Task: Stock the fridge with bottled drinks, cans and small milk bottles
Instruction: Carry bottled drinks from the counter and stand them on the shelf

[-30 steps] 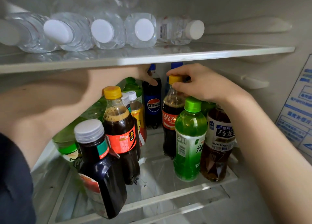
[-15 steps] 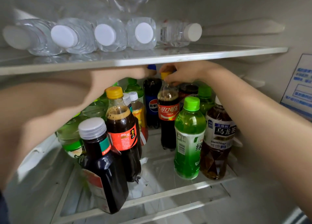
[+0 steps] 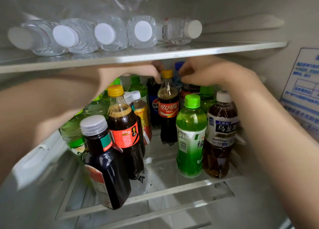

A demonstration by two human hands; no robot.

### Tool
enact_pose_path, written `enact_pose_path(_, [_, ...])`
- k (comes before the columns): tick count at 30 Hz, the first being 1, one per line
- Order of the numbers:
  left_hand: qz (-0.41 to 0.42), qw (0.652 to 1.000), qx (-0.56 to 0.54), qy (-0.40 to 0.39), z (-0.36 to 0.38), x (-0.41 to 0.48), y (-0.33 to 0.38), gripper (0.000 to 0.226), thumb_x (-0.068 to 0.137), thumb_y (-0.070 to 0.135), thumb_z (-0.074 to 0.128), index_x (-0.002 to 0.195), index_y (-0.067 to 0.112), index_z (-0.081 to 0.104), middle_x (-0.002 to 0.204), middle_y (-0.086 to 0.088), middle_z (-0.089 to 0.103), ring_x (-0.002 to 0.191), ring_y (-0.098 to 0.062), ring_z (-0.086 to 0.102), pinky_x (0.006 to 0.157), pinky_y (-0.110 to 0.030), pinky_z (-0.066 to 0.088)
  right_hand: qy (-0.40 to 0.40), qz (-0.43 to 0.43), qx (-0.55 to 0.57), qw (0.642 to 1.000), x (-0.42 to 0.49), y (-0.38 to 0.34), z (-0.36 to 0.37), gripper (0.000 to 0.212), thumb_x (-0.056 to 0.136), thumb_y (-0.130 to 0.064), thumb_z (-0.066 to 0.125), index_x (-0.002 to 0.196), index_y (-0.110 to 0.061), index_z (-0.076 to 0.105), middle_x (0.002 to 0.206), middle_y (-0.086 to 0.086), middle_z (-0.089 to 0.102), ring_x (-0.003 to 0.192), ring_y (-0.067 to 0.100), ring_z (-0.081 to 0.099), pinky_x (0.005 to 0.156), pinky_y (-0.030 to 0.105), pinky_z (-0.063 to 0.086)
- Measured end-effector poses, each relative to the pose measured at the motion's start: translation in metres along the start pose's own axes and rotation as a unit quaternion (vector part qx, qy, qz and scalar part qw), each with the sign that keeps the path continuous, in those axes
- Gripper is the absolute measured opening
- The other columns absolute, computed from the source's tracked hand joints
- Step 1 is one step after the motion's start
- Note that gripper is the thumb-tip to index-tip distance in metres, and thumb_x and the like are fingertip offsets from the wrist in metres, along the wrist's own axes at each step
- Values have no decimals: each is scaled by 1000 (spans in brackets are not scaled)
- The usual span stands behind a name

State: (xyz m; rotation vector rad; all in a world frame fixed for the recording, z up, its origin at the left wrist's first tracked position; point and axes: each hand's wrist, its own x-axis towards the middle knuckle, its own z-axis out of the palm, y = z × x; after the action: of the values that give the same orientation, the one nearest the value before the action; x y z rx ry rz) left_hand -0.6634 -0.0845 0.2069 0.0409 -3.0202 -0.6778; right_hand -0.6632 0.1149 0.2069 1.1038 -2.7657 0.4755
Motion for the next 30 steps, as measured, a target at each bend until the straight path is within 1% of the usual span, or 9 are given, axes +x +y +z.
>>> enact_pose_path(2, [6,999,-11,-50,2,-5,3,18,85,14,66,99,25,62,102,-3,64,92,-14,63,69,-30,54,19,13,-18,1000,-18,2,4,30,92,-27,55,119,-18,63,120,5,63,107,22,57,88,31,47])
enact_pose_path(4, [19,996,-22,-79,3,-11,8,10,88,23,64,92,31,60,95,8,66,86,-4,64,62,-19,51,61,18,-15,998,-32,5,12,28,91,-27,55,115,-17,65,116,6,64,103,22,58,85,32,49])
enact_pose_path(9, [32,996,-47,-62,6,-8,6,3,91,25,60,91,24,58,95,4,68,86,-8,68,66,-22,57,146,43,17,988,-41,17,27,29,89,-30,55,115,-18,64,115,5,64,105,23,57,81,30,45])
enact_pose_path(12, [42,996,-54,-55,6,-4,4,5,92,19,59,87,20,57,89,3,67,82,-7,67,61,-19,57,150,61,38,986,-40,22,32,29,90,-26,55,117,-20,64,119,7,63,108,24,57,86,30,45])
enact_pose_path(17, [23,998,-56,-34,3,2,-2,7,93,19,57,87,19,54,89,0,64,80,-10,64,56,-14,55,161,64,47,984,-39,25,35,33,90,-18,52,122,-24,62,119,8,63,101,23,60,78,24,42])
enact_pose_path(20, [18,998,-52,-24,4,7,-4,6,93,19,57,93,15,53,89,-1,63,79,-10,63,55,-13,53,163,64,46,984,-39,24,37,35,89,-19,53,124,-22,62,122,8,63,105,24,59,83,27,45])
enact_pose_path(25, [4,999,-42,-11,4,13,-6,19,92,18,59,104,6,52,99,-13,64,81,-16,64,56,-18,56,167,63,38,983,-38,26,37,37,89,-21,54,125,-21,61,123,9,62,108,26,58,82,25,41])
enact_pose_path(28, [0,1000,-29,-13,2,11,-5,16,91,20,61,101,9,53,99,-11,65,82,-15,65,57,-18,57,165,60,38,984,-38,26,36,37,88,-21,54,124,-21,61,123,9,62,109,27,58,84,26,43])
enact_pose_path(30, [-6,1000,-14,-13,1,9,-4,17,90,23,62,100,12,53,97,-8,67,83,-15,66,65,-24,57,163,60,40,984,-37,26,36,37,88,-21,55,124,-21,61,124,9,61,110,27,57,87,28,44])
